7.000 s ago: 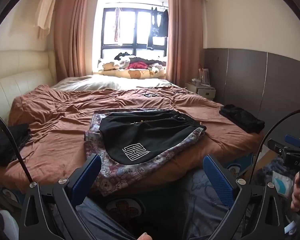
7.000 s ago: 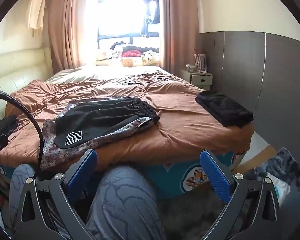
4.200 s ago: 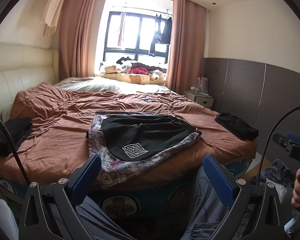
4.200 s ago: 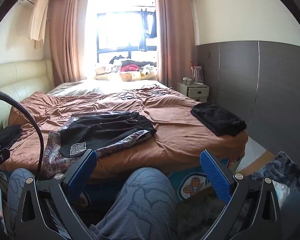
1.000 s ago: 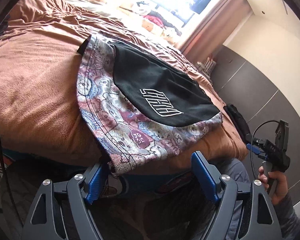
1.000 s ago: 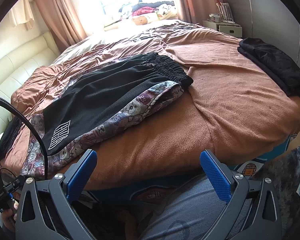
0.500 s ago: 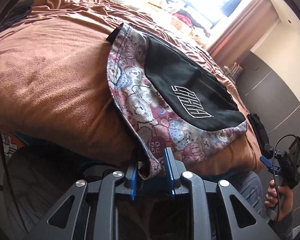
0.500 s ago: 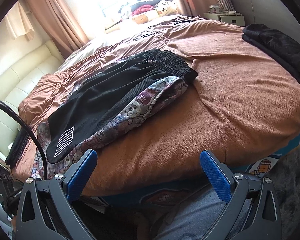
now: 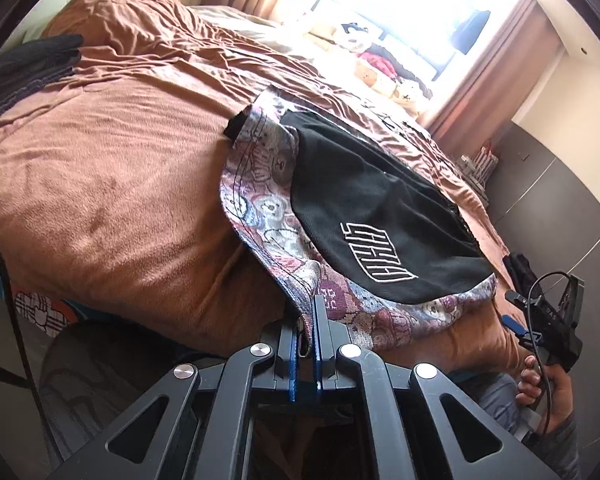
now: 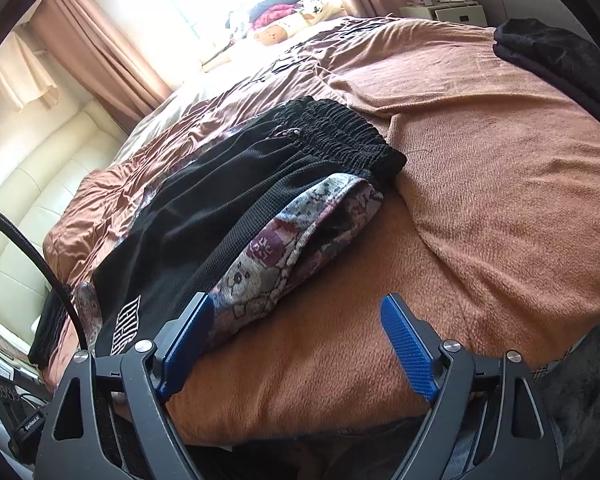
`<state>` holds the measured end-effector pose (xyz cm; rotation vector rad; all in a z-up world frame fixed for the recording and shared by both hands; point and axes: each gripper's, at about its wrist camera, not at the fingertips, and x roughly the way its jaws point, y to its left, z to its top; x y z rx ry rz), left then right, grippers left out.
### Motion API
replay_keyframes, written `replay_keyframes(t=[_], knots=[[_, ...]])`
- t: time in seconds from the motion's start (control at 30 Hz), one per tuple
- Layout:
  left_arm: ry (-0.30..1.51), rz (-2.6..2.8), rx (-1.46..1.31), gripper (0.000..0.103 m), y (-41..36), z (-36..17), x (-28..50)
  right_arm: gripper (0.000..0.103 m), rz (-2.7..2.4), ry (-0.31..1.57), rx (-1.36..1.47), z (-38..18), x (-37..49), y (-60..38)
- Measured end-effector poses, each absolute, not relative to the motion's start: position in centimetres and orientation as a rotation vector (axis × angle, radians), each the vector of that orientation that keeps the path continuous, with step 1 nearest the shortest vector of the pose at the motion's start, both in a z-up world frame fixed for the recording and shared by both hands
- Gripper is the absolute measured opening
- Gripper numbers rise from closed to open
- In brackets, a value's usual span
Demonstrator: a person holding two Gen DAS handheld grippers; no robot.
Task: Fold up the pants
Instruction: 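Grasp the patterned leg edge with left gripper while right gripper grasps the waistband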
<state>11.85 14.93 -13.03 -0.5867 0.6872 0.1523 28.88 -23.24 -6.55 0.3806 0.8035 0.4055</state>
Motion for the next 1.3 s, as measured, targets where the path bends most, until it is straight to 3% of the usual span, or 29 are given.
replay_keyframes(t=[0.37,0.47,0.53,0.63,0.7,1.3], knots=[[0.623,0.153,-0.606,0.006,14.6,-9.6,11.9,0.072,0.415,0.825,0.515,-8.7,34.8,-23.7],[0.623,0.156,-0.603,0.006,14.5,-9.2,12.4,0.059,0.433,0.843,0.553,-9.4,36.5,-23.7],[0.624,0.15,-0.611,0.006,14.5,-9.0,12.4,0.039,0.454,0.846,0.569,-9.8,37.4,-23.7],[0.618,0.14,-0.617,0.006,14.3,-8.4,12.1,0.018,0.483,0.833,0.573,-9.6,38.1,-24.1],[0.618,0.131,-0.619,0.005,14.0,-7.9,11.8,0.012,0.484,0.815,0.568,-9.3,38.0,-24.4],[0.555,0.118,-0.616,0.005,14.8,-3.6,12.4,0.004,0.559,0.696,0.615,-6.8,36.9,-25.9]])
